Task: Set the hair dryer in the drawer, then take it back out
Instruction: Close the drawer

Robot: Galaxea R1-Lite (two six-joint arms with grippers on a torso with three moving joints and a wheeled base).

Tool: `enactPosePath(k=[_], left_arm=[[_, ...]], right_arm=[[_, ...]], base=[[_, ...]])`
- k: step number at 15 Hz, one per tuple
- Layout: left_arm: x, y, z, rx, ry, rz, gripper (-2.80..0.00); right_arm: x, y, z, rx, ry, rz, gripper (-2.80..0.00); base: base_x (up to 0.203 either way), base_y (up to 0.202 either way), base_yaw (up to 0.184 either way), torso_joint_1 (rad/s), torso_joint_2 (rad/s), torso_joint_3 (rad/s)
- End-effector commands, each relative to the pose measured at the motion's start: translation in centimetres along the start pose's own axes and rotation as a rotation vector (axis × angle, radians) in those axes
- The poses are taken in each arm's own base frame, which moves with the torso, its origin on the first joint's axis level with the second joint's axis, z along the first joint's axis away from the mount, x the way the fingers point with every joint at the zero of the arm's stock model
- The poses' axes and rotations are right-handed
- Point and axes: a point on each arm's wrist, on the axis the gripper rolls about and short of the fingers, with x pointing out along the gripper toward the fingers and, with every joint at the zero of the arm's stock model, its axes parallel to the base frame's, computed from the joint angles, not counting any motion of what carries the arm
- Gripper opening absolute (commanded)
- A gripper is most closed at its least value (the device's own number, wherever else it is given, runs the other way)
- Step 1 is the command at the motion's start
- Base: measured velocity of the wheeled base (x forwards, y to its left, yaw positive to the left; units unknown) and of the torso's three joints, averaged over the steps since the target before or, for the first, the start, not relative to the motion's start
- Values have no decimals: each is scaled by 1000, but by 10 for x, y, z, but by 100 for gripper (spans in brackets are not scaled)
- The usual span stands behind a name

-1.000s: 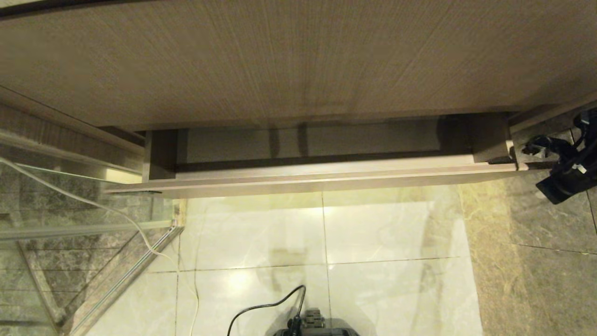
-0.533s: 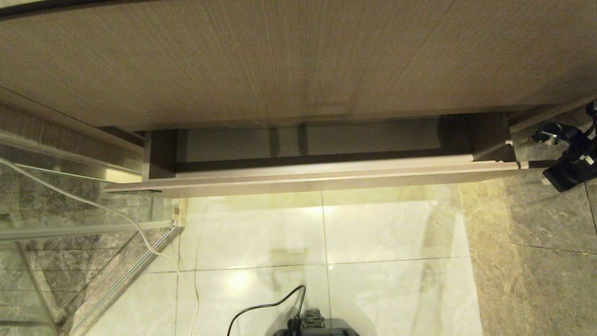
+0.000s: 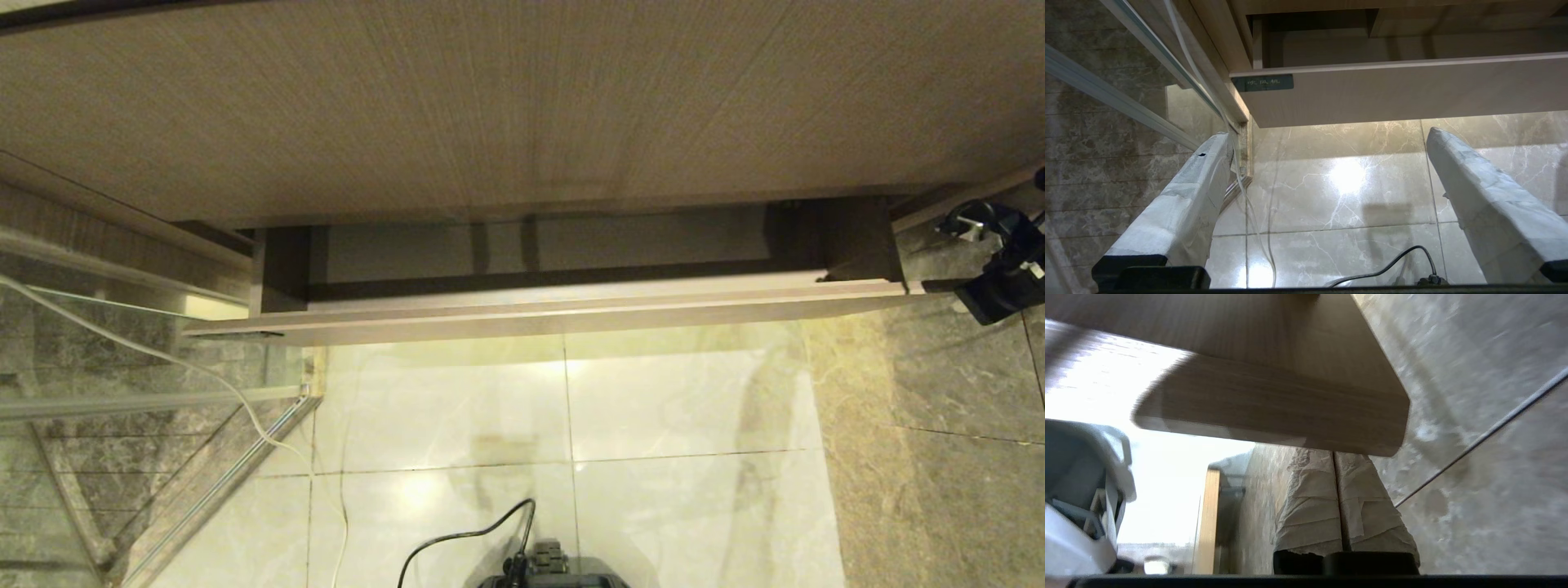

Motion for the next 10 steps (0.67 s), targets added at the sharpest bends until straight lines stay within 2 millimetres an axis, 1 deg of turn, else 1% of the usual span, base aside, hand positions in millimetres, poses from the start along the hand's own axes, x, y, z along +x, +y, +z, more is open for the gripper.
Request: enactPosePath(k=[1, 5, 10], left_arm=[[1, 0, -11, -1, 38, 1, 0], [1, 0, -11, 0, 37, 1, 0], [1, 0, -11, -2, 38, 1, 0]], right_arm=[[-7, -1, 3, 24, -35, -6, -280], [-14, -2, 9, 37, -126, 43, -280], [-25, -2, 8, 36, -216, 151, -280]], base=[[0, 0, 0, 0, 0, 0], [0, 0, 0, 0, 0, 0], [0, 0, 0, 0, 0, 0]])
